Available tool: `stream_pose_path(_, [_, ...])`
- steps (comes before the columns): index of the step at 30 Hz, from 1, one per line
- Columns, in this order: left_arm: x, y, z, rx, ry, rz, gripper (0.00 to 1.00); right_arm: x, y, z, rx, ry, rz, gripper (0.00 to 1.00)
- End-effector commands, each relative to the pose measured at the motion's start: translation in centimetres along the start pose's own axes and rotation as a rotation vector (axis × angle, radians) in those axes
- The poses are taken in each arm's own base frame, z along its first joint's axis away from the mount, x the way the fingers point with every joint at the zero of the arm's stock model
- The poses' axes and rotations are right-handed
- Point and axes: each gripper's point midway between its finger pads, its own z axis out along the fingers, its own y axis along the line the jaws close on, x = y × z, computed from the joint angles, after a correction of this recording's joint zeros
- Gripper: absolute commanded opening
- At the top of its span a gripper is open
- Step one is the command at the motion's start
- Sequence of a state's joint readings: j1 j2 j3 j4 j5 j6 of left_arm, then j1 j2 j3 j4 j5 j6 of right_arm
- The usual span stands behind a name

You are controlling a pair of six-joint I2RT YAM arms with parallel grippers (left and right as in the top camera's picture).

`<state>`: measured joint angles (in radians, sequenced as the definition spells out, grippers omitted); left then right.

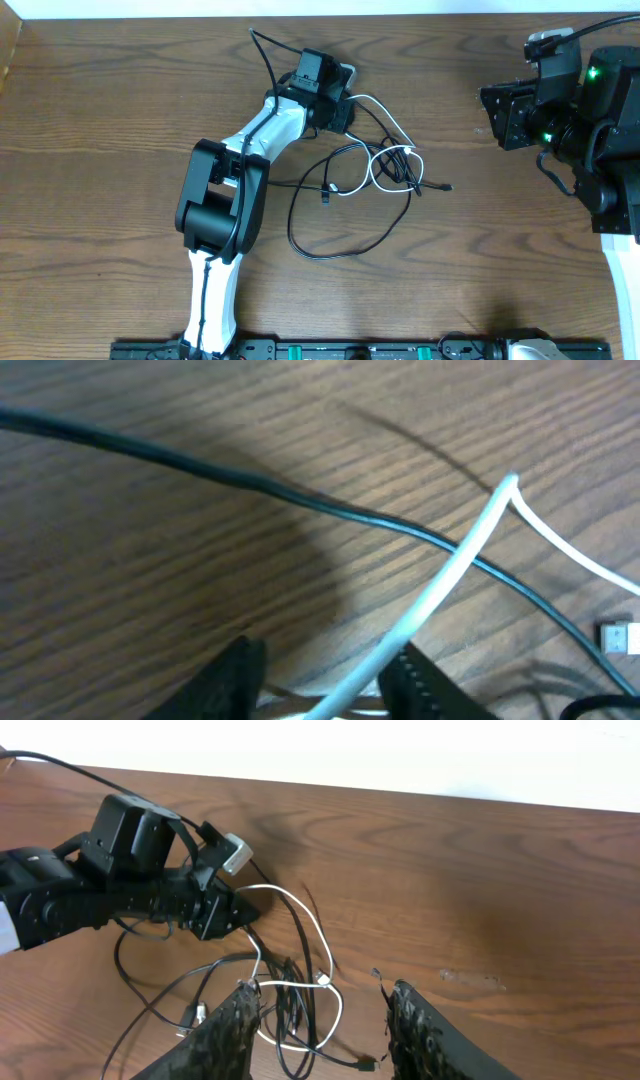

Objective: Untangle cables

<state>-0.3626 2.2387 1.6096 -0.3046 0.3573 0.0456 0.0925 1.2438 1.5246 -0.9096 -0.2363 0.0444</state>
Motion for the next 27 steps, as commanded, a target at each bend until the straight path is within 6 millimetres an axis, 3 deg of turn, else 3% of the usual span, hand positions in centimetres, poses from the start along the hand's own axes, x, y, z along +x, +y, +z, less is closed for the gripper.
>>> stream_pose_path(1, [-0.7,0.4,-0.4,-0.021,-0.016,-0.004,0.19,0.4,-0.2,0.8,-0.004,0.024,0.001,0.39])
stream_pose_path(3, [-2.0,0.0,-2.1,-0.025,-0.053,0.006,0.07,0.7,-0.4,1.5,-0.004,0.043,0.006,0.39])
stream_pose_path(6, [-5.3,-0.7,-7.3,-0.080,-0.153,0.016,0.07,1.0,-0.3,2.5,-0.025,0.070,0.013,0.38])
stream_pose_path(9, [-8.7,-3.1,-14.8,-0.078,-0.293,0.053,0.07,1.5,-0.1,3.4,-0.051,0.096,0.021,0.38])
stream_pose_path(12, [-11.0,-5.2,-21.4,-0.069,-0.426,0.072,0.07,1.7,-0.1,3.8,-0.055,0.109,0.024,0.38])
stream_pose_path(14, [-12.1,-7.3,-27.3,-0.049,-0.542,0.081,0.07,1.9,0.0,4.2,-0.059,0.120,0.024,0.39])
stream_pose_path(16, [-12.5,-8.6,-31.5,-0.039,-0.623,0.087,0.07,2.0,0.5,4.6,-0.077,0.127,0.020,0.39])
stream_pose_path(20, [-12.8,-11.2,-38.0,0.009,-0.763,0.121,0.07,2.3,1.0,5.2,-0.108,0.144,0.020,0.40])
stream_pose_path(25, [-13.4,-13.5,-44.1,0.063,-0.929,0.139,0.07,2.3,1.7,5.7,-0.149,0.148,0.000,0.41])
stream_pose_path(27, [-13.5,-14.2,-46.4,0.074,-0.995,0.152,0.07,2.2,2.8,5.5,-0.219,0.139,-0.049,0.43])
